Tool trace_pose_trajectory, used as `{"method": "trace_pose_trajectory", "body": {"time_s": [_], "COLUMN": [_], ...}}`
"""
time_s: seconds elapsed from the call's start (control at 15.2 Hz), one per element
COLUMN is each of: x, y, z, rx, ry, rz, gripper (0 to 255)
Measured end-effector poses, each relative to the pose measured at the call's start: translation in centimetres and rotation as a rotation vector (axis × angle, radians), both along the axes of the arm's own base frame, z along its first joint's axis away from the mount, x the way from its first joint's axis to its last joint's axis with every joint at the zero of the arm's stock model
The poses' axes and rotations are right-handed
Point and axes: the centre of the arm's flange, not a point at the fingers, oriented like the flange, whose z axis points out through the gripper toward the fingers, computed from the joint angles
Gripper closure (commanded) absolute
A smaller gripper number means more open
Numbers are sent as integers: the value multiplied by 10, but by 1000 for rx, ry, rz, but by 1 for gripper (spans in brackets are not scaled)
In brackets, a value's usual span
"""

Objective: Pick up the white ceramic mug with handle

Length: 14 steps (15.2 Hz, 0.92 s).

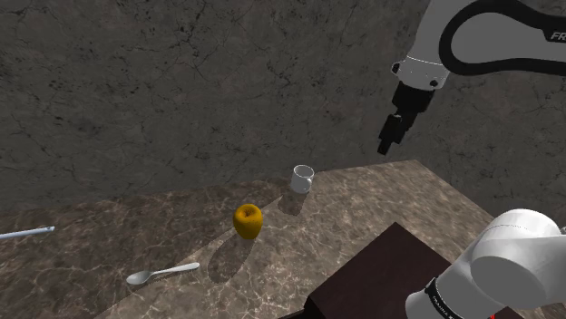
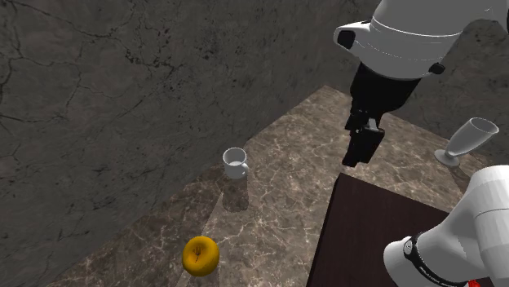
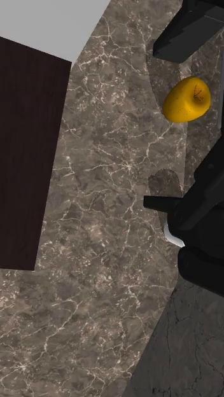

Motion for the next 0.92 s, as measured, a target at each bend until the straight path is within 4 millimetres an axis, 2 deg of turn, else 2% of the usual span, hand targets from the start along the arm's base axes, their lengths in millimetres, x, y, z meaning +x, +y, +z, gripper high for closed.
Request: {"method": "trace_pose_trajectory", "body": {"time_s": [0.13, 0.26, 0.92], "x": [4, 19, 109], "y": [-2, -5, -22], "z": [-5, -20, -117], "rx": [0, 0, 1], "ry": [0, 0, -7], "rz": [0, -1, -6], "gripper": [0, 0, 0]}}
